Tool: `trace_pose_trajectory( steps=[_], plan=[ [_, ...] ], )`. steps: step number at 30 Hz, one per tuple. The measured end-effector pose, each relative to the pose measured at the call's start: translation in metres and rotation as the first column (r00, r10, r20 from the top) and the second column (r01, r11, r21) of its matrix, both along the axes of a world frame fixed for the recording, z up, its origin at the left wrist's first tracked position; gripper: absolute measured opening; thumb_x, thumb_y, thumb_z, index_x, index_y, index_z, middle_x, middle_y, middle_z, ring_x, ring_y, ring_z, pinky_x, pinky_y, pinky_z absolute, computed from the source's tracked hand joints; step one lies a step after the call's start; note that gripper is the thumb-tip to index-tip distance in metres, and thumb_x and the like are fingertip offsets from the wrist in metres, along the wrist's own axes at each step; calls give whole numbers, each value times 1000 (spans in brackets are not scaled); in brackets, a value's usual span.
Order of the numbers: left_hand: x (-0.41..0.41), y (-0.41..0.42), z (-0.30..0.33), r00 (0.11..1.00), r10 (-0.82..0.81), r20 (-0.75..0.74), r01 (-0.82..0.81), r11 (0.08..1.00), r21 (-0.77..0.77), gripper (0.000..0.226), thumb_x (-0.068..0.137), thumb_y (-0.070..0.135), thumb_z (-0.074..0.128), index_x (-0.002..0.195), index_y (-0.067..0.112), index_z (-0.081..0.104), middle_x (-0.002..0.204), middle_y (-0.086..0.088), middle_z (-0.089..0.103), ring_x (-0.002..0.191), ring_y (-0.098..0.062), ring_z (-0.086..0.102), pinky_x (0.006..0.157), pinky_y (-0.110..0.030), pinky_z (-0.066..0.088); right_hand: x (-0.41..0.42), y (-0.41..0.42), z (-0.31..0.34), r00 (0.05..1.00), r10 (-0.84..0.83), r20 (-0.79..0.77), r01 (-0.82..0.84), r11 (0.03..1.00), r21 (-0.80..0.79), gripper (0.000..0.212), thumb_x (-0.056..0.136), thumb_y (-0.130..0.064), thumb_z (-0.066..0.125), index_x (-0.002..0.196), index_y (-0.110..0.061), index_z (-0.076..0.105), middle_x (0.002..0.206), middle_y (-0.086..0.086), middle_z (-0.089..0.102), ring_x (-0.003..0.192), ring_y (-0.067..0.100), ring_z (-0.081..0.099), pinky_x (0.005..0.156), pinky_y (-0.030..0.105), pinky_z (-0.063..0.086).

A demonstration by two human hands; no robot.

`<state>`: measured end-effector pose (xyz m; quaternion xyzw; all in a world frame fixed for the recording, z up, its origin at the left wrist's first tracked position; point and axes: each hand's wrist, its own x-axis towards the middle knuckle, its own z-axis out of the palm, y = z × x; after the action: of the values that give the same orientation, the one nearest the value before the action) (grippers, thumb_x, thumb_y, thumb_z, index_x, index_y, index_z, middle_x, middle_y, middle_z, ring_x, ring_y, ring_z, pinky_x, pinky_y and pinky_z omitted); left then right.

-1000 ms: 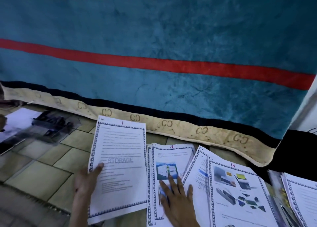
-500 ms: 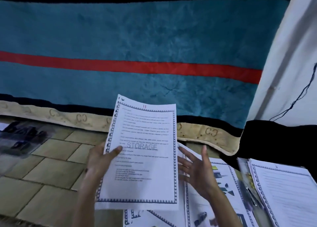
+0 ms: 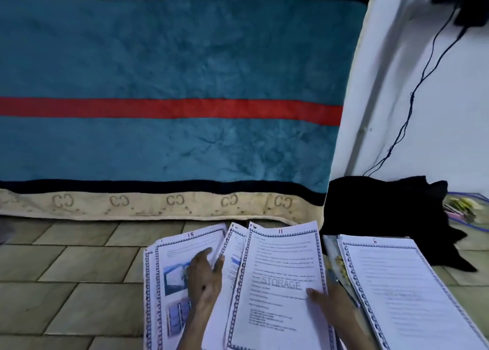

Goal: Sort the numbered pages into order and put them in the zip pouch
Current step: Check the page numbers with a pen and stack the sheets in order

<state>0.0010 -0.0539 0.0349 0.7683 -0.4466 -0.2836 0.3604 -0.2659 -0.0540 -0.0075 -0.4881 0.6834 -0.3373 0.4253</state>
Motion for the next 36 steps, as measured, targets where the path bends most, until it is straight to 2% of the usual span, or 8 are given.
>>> trace_pose_trajectory(
  steps=[4, 7, 10, 17, 22, 27, 31, 36],
  plan=[
    [4, -8, -2, 998, -63, -14, 64, 991, 119, 51, 91, 25, 56, 135, 3, 42, 134, -18, 53, 124, -31, 50, 99, -31, 37, -6, -7, -11, 999, -6, -40, 8, 999, 52, 55, 80, -7, 70, 130, 2, 50, 119, 17, 64, 109, 29, 61, 86, 29, 44],
    [9, -9, 1, 985, -154, 74, 147, 985, 96, 10, 92, 19, 55, 100, 17, 59, 111, -16, 67, 107, -29, 61, 83, -28, 42, -11, -12, -16, 1000, -11, -3, 11, 996, 91, 53, 79, -5, 69, 129, 1, 51, 111, 15, 69, 101, 27, 65, 86, 34, 49],
    [35, -5, 7, 992, -50, 114, 44, 998, 48, 9, 92, 17, 54, 87, 16, 61, 102, -13, 69, 102, -28, 61, 72, -27, 37, -14, -17, -22, 1000, 0, 4, 0, 995, 95, 59, 79, -9, 71, 133, 0, 48, 113, 13, 68, 103, 26, 64, 87, 33, 49],
    [104, 25, 22, 912, 154, -379, -192, 979, -63, 7, 89, 0, 55, 89, -4, 62, 87, -20, 66, 67, -18, 64, 55, -14, 46, -15, -17, -25, 999, -46, 11, 45, 995, 94, 61, 75, -12, 76, 130, 0, 51, 117, 19, 65, 109, 32, 61, 90, 40, 49],
    [143, 50, 30, 835, 114, -538, -188, 978, -86, 15, 88, 12, 60, 93, 3, 70, 88, -15, 73, 80, -28, 66, 77, -35, 50, -8, -11, -14, 998, -56, 35, 54, 998, 42, 56, 79, -2, 70, 130, 4, 47, 116, 24, 63, 106, 32, 61, 76, 24, 48],
    [162, 53, 45, 783, 86, -616, -172, 982, -82, 15, 88, 13, 60, 98, 5, 68, 86, -15, 75, 72, -26, 70, 80, -39, 52, -7, -3, 0, 970, -65, 235, 61, 998, 24, 29, 78, 6, 67, 106, 0, 59, 99, 18, 66, 63, 9, 67, 53, 11, 52],
    [166, 54, 53, 736, 49, -675, -174, 978, -119, 21, 90, 9, 56, 109, 4, 62, 97, -17, 72, 86, -33, 66, 81, -39, 51, -19, 3, 8, 828, -150, 541, 117, 989, 95, 38, 75, -5, 69, 112, -5, 59, 90, 8, 74, 81, 24, 69, 74, 36, 58],
    [146, 45, 51, 730, -39, -683, -67, 990, -128, 19, 93, 7, 50, 105, 9, 65, 86, -13, 75, 68, -26, 72, 57, -32, 58, -44, 8, 29, 667, -287, 688, 121, 952, 280, 45, 86, -21, 60, 128, -9, 50, 124, 17, 61, 113, 39, 57, 97, 54, 43]
  ],
)
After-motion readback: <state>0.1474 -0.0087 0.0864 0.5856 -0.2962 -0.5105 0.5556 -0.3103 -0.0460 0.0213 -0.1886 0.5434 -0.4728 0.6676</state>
